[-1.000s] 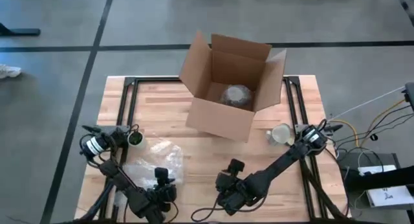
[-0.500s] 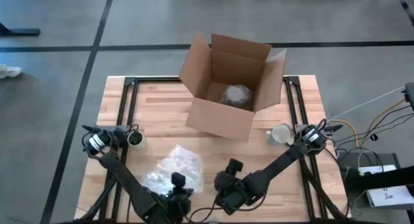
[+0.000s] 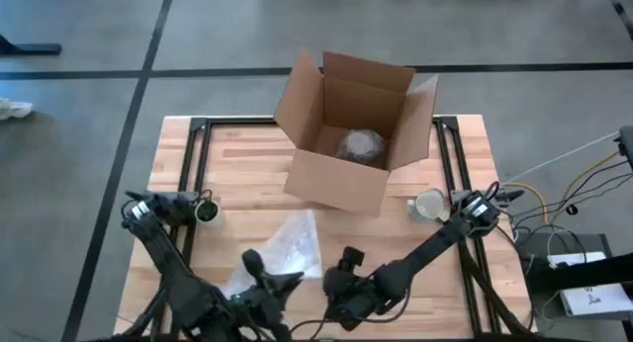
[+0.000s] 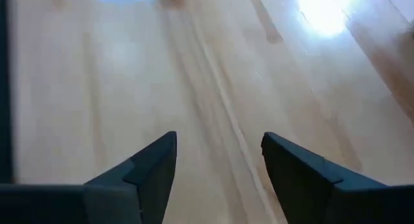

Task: Wrap mug
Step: Wrap the blue patterned mug with the bubble wrap

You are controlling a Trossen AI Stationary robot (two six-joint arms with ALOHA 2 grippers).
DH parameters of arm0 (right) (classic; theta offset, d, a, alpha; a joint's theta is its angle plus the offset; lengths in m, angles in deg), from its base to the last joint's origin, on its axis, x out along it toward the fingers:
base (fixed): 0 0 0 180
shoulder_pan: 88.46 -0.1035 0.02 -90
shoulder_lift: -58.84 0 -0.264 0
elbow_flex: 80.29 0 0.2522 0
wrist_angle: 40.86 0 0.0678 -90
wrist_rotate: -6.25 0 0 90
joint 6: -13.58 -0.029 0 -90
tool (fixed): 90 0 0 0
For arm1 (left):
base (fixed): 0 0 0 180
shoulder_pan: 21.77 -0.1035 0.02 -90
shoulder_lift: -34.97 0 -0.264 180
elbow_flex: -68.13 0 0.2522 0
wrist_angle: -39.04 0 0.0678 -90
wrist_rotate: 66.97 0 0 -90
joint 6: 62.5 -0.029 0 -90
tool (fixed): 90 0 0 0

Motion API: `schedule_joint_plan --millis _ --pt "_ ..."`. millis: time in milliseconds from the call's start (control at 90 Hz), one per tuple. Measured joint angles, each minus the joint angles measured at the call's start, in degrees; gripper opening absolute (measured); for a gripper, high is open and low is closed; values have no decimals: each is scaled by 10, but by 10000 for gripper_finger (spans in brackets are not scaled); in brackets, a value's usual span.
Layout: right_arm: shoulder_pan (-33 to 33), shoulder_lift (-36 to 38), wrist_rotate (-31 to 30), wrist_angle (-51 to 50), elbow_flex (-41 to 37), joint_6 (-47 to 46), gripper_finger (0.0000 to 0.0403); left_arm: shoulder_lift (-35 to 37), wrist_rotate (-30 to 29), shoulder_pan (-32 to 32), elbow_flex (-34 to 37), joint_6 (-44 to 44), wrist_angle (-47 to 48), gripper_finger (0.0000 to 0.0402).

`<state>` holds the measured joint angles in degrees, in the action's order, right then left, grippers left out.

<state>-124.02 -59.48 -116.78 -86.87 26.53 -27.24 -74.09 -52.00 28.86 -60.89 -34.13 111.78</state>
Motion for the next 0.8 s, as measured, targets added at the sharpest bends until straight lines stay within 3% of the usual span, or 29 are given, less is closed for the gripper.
schedule_joint_plan --millis 300,389,456,578,800 --pt "1 -48 -66 369 0 245 248 50 -99 37 69 79 -1 0" --pt "2 -57 -117 458 1 298 253 60 -108 46 90 100 -1 0" --pt "6 -57 -146 485 3 314 253 65 -112 50 102 110 -2 0" --pt "23 -57 -146 502 4 312 241 70 -124 54 116 129 -3 0" --pt "55 -57 -133 451 3 217 196 70 -127 54 116 126 -4 0"
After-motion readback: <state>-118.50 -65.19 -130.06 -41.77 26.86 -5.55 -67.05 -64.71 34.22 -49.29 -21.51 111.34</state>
